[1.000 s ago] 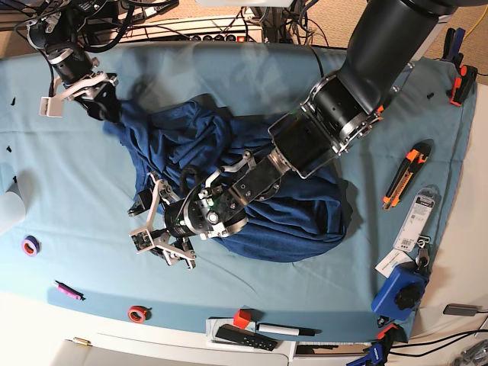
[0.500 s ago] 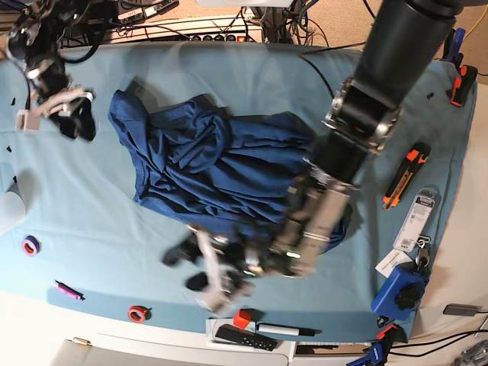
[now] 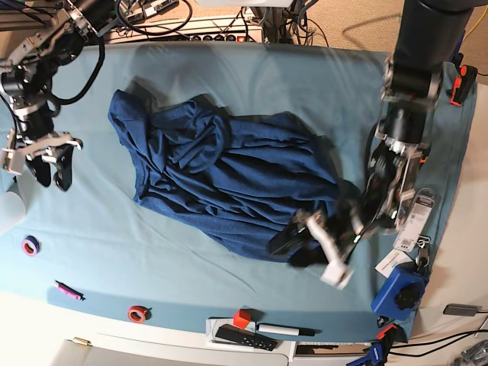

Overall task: Layout the t-shirt on the table in an organized manner, then fold the t-shirt properly
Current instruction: 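Pull the shirt apart with both grippers to stretch it lengthwise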

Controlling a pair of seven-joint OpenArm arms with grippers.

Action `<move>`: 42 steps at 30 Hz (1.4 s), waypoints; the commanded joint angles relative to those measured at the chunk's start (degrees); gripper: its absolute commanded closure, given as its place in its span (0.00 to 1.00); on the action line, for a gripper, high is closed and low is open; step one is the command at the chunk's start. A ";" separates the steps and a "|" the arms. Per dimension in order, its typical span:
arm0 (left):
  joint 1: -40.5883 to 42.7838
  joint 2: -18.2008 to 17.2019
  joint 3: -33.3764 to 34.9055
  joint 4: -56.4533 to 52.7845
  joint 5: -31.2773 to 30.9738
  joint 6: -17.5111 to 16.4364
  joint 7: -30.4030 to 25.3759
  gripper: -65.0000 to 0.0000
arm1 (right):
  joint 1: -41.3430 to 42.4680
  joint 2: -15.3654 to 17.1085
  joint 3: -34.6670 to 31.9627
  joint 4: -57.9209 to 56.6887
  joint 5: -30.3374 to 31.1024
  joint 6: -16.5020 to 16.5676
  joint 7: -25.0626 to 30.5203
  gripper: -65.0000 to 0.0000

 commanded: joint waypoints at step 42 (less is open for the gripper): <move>6.05 -2.58 -8.92 1.11 -2.43 -0.67 -6.16 0.36 | 9.81 1.62 -26.80 -34.91 -12.44 -9.70 9.99 1.00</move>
